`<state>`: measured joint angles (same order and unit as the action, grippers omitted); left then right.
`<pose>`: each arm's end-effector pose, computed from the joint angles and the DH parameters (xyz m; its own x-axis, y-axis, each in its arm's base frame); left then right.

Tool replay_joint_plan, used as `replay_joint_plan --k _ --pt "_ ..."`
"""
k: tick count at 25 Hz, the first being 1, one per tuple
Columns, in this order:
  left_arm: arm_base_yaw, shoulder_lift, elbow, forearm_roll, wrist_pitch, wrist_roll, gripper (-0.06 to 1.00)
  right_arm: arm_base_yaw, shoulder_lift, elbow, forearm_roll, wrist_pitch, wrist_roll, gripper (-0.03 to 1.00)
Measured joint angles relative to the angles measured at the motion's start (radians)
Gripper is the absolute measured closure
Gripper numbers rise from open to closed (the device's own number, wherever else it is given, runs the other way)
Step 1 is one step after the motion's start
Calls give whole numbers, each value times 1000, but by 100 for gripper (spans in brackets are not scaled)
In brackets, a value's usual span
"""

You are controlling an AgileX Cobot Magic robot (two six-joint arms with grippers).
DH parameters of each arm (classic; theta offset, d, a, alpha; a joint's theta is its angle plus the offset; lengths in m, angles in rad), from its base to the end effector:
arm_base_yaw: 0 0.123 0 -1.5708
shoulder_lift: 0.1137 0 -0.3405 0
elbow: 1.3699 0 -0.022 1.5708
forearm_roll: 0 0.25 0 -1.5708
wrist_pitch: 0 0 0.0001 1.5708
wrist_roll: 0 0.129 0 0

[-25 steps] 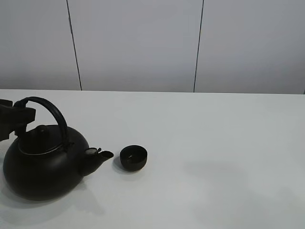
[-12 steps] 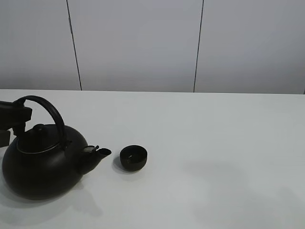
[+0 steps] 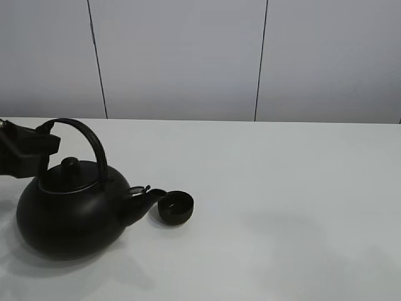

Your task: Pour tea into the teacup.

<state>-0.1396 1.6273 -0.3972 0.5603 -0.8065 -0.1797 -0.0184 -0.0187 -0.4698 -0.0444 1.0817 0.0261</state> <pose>0.2805 -0.0894 0.1917 -0.2841 0.2524 -0.9250 0.5548 0.8301 0.0561 -0.0286 -0.0045 0.2473 -0.4840 0.0141 -0.8750 0.0552 0.9984 -0.0144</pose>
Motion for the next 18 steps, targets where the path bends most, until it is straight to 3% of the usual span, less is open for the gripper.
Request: replay_joint_plan --k 8,13,18 --pt "-100 -37 -85 -224 122 18 81 0 0 0 0 0 0 45" --pt "-115 -37 -108 -368 149 157 81 0 0 0 0 0 0 45" --pt "-119 -37 -109 -418 138 264 81 0 0 0 0 0 0 45"
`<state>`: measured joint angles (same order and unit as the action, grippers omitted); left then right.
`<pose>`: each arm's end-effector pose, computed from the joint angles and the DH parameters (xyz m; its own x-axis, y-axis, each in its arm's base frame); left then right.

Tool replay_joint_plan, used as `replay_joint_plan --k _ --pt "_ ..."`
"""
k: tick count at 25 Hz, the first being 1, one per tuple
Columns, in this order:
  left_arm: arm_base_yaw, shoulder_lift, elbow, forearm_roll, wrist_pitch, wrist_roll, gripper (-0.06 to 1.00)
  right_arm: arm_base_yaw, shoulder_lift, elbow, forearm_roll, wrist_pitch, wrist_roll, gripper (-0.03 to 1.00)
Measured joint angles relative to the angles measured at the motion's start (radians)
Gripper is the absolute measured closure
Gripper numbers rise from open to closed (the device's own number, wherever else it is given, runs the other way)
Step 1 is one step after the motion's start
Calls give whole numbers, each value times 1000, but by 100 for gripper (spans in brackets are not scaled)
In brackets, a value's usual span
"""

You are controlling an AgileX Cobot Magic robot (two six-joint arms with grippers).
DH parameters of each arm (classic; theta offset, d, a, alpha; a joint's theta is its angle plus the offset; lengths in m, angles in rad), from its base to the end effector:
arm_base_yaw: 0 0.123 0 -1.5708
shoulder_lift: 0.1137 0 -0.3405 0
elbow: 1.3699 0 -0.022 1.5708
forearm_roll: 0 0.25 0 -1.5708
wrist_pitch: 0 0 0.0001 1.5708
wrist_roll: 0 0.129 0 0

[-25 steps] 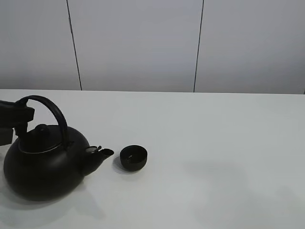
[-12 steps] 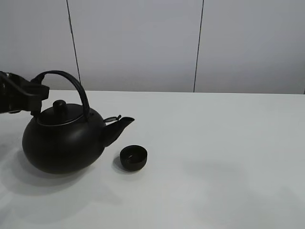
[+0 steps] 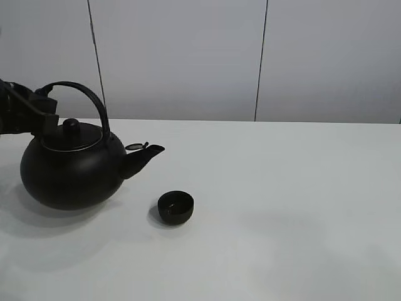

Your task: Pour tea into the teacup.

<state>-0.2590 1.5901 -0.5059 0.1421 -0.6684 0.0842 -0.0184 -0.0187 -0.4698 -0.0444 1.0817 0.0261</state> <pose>0.3071 -0.0931 0.2203 -0.2451 0.2656 -0.9324 0.3905 0.9073 0.1558 -0.0286 -0.0045 0.2473 -0.4840 0.0141 -0.8750 0.0552 0.9984 -0.0144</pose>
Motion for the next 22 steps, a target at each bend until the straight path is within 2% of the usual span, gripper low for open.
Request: replay_joint_plan --k 6,19,22 --pt "-17 0 0 2 -49 42 81 3 0 0 0 0 0 45" --pt "-58 0 -2 -2 -34 81 81 5 0 0 0 0 0 45" --pt "-60 0 -2 -26 -16 88 81 5 0 0 0 0 0 45"
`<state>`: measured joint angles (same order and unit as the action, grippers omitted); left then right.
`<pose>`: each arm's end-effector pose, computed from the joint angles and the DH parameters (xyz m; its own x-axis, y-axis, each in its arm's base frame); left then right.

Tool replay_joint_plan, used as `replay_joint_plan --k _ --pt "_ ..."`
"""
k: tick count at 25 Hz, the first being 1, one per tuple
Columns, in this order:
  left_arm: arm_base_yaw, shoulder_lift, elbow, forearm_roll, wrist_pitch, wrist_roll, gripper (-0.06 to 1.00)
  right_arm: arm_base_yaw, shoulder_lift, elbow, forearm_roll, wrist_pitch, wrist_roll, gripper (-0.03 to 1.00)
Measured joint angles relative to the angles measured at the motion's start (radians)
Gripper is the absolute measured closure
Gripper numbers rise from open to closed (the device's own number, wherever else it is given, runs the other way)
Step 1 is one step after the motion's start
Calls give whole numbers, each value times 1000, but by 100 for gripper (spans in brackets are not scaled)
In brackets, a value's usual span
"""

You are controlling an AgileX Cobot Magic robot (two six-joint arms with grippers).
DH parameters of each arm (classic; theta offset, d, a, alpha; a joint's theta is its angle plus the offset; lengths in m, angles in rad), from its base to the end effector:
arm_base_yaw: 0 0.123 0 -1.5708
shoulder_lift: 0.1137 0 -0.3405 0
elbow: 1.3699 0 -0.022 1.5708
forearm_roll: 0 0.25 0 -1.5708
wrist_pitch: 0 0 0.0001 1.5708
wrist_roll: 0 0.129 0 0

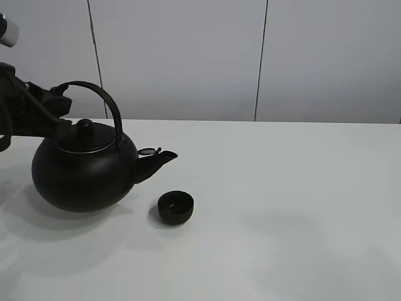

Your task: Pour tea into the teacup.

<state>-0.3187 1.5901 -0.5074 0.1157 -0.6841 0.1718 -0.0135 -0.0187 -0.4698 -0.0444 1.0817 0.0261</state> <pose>0.3028 -0.1098 0.2228 -0.1861 0.3330 -0.9244 0.4415 0.8688 0.2241 -0.0286 -0.0047 0.2473 -0.4840 0.0118 -0.8750 0.0503 0.9986 -0.0144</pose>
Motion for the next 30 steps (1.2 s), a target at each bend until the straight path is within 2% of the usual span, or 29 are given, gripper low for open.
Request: replay_joint_plan --k 10,25,30 --pt "-9 59 -1 -33 25 34 81 0 0 0 0 0 0 45" --pt "-13 61 -3 -59 -3 90 82 0 0 0 0 0 0 45" --pt "-13 61 -40 -63 21 97 82 0 0 0 0 0 0 45"
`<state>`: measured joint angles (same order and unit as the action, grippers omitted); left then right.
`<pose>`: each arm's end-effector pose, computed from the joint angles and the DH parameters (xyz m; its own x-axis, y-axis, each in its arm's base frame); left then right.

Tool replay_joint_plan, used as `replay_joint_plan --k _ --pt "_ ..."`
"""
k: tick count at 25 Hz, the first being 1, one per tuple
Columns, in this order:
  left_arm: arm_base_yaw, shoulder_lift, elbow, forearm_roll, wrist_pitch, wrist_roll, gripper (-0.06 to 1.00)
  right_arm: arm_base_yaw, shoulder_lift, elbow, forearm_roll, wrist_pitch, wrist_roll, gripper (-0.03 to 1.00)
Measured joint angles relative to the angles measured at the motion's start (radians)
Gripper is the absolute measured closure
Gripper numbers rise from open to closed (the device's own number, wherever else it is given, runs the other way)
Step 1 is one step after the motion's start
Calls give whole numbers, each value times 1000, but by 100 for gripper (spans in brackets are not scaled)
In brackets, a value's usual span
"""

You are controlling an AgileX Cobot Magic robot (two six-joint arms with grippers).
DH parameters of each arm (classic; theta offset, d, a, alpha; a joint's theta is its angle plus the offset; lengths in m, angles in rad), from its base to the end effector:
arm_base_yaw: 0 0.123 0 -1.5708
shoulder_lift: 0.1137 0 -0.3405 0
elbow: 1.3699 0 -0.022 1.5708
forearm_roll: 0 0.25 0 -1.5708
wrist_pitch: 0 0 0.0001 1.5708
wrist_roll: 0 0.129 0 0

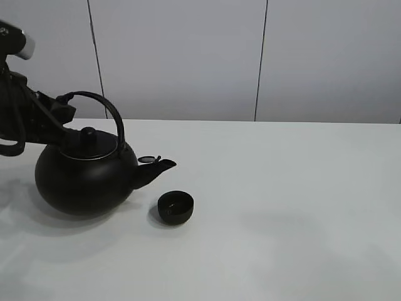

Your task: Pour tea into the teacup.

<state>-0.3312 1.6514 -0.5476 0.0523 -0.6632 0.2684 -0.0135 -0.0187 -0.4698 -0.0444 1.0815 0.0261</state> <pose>0.3173 -0.1135 0.2113 -0.2046 0.3924 -0.8968 0.4367 0.8565 0.2752 -0.0286 -0.0047 0.2474 -0.4839 0.0117 -0.8751 0.0503 0.9986 -0.0144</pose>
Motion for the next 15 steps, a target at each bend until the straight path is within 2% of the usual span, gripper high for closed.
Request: replay_joint_plan --k 5,15 --pt "0 0 -11 -4 10 9 82 0 0 0 0 0 0 45" --pt "0 0 -12 1 28 120 82 0 0 0 0 0 0 45"
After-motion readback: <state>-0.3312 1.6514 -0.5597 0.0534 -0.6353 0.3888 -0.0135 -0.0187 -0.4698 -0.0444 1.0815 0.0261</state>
